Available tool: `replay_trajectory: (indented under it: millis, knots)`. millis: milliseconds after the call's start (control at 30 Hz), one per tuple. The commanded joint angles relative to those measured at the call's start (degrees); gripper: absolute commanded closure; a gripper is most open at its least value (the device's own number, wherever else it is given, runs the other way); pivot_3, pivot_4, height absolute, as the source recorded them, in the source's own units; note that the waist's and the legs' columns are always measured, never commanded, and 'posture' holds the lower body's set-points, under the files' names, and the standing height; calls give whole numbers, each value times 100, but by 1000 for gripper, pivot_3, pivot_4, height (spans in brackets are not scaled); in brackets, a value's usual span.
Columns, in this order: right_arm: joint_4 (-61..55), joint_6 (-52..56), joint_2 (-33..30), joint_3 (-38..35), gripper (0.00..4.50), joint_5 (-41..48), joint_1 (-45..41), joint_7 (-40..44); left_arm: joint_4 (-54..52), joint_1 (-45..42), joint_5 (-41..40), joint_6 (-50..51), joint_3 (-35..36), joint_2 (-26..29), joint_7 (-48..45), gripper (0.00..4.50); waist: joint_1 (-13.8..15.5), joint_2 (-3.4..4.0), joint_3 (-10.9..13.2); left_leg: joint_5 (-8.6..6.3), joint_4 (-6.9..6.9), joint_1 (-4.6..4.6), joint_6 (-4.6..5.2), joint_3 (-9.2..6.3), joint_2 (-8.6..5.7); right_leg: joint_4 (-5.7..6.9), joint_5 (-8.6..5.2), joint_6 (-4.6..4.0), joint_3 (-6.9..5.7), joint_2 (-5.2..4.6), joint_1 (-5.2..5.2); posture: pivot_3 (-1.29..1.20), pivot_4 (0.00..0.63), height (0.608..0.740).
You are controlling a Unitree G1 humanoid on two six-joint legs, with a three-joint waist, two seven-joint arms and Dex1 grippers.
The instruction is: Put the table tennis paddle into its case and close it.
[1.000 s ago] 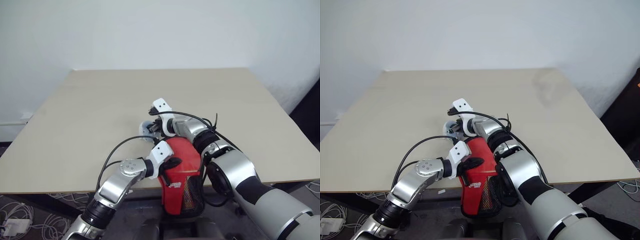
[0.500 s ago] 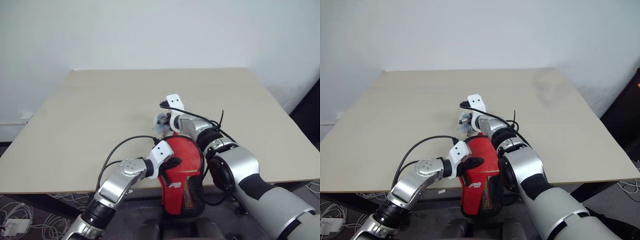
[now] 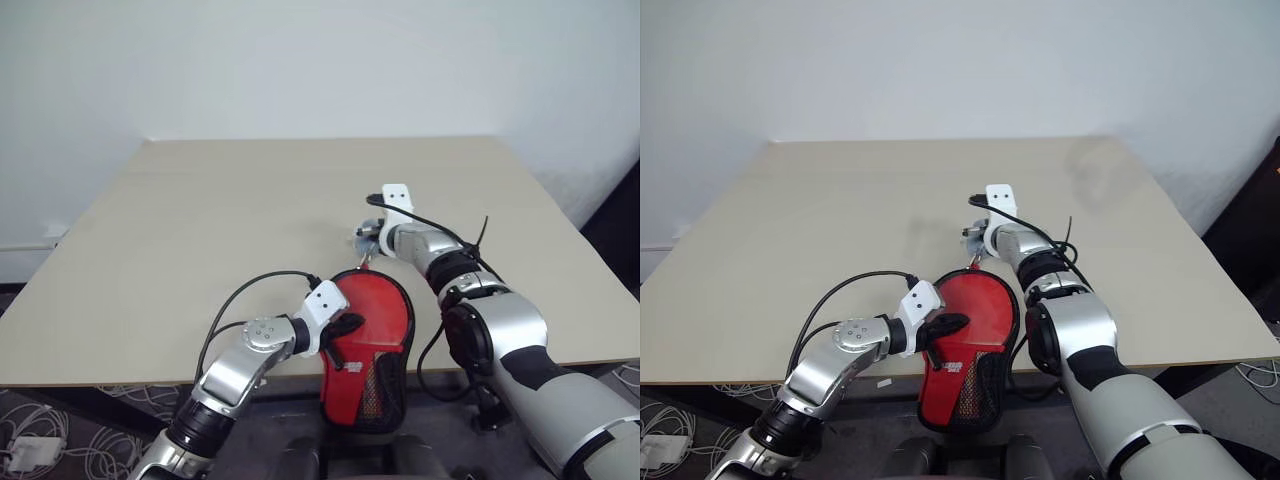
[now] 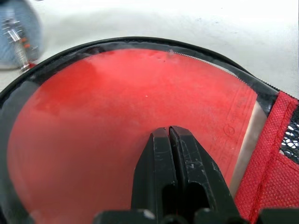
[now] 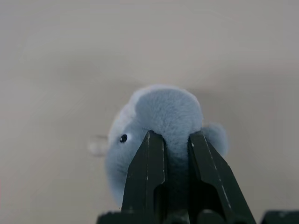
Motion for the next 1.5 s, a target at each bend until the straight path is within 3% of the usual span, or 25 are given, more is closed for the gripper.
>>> replay_trajectory:
  millis: [33, 433, 967, 1500]
  knots:
    - [-969, 395, -533, -98, 4392, 72, 149, -109, 228, 82, 167, 199, -20, 13, 97, 4500, 23, 2, -1, 0, 2, -1, 0, 0, -1, 0, 0, 0, -1, -2, 1, 0, 0, 734]
    - [-3929, 2361, -788, -410, 4392, 500, 1607, -560, 635, -130, 261, 38, -50, -204, 75, 4500, 43, 28, -18, 2, 14, -5, 7, -11, -14, -2, -2, 3, -15, -16, 13, 0, 0, 734]
    - [-5139, 3070, -792, -806, 4392, 743, 2052, -1048, 2499, -1284, 658, -884, -150, -748, -335, 4500, 42, 42, -27, 2, 25, -9, 9, -13, -19, 0, -2, 6, -19, -18, 16, 0, 0, 734]
    - [-7458, 4793, -966, -1129, 4392, 795, 3124, -1302, 2813, -1337, 831, -1131, -182, -805, -658, 4500, 176, 43, -28, -6, 31, -11, 21, -5, -21, -2, -8, 15, -14, -22, 16, 0, 0, 734]
